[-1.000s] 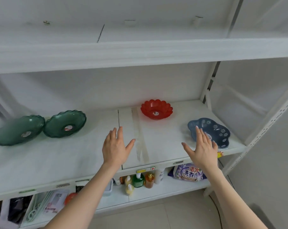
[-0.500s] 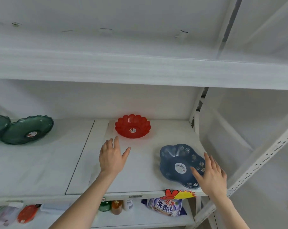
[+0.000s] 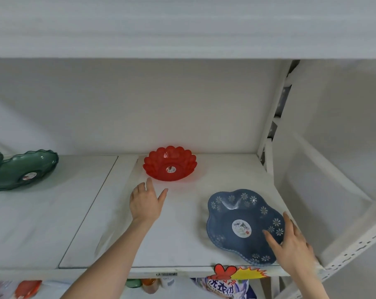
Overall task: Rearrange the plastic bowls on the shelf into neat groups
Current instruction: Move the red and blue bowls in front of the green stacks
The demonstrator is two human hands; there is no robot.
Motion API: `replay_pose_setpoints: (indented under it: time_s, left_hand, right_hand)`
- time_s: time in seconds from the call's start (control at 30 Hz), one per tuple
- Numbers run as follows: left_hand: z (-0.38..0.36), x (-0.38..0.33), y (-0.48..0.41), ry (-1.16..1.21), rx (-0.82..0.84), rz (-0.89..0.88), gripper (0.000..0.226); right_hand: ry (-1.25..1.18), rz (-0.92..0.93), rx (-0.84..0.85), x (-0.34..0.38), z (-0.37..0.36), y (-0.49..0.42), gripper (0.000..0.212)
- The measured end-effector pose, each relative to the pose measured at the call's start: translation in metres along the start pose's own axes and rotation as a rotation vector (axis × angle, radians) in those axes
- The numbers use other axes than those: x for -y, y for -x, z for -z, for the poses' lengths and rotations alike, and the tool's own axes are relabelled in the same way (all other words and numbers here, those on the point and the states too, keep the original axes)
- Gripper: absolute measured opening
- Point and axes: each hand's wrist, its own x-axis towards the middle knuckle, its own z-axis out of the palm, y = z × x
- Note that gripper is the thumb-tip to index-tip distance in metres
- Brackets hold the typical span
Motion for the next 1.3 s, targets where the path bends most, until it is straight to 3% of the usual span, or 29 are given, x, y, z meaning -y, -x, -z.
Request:
replay_pose_setpoints:
  time_s: [0.3,0.5,0.63,0.8,0.9,1.13,1.3]
  left_hand:
    - [-0.051,-0.01,-0.05,0.163,0.042,0.189,0.081]
    - [-0.073,-0.014,-0.081,0.524,0.144,0.399,0.072]
    - [-0.082,-0.015,-0.092,0.661,0.154,0.447,0.063]
    - [-0.088,-0.017,-0.093,1.096,0.156,0.512,0.042]
    - [-0.086,-0.016,-0.095,1.266,0.136,0.552,0.041]
    - [-0.085,-0.008,-0.09,1.354,0.171,0.56,0.039]
    - [-0.084,-0.004,-0.083,1.375,0.17,0.571,0.039]
  right_hand:
    - [-0.312,-0.053,-0.078,-0.004,-0.012,-0.01,0.08]
    - [-0.419,-0.096,-0.122,-0.008,-0.021,-0.015,0.081]
    - [-0.495,-0.129,-0.144,-0.007,-0.025,-0.019,0.079]
    - [-0.505,-0.169,-0.142,-0.008,-0.03,-0.023,0.071]
    - [-0.507,-0.183,-0.113,-0.009,-0.032,-0.026,0.067]
    - [-0.492,-0.2,-0.111,-0.012,-0.034,-0.029,0.05]
    - [-0.548,-0.254,-0.12,-0.009,-0.031,-0.025,0.049]
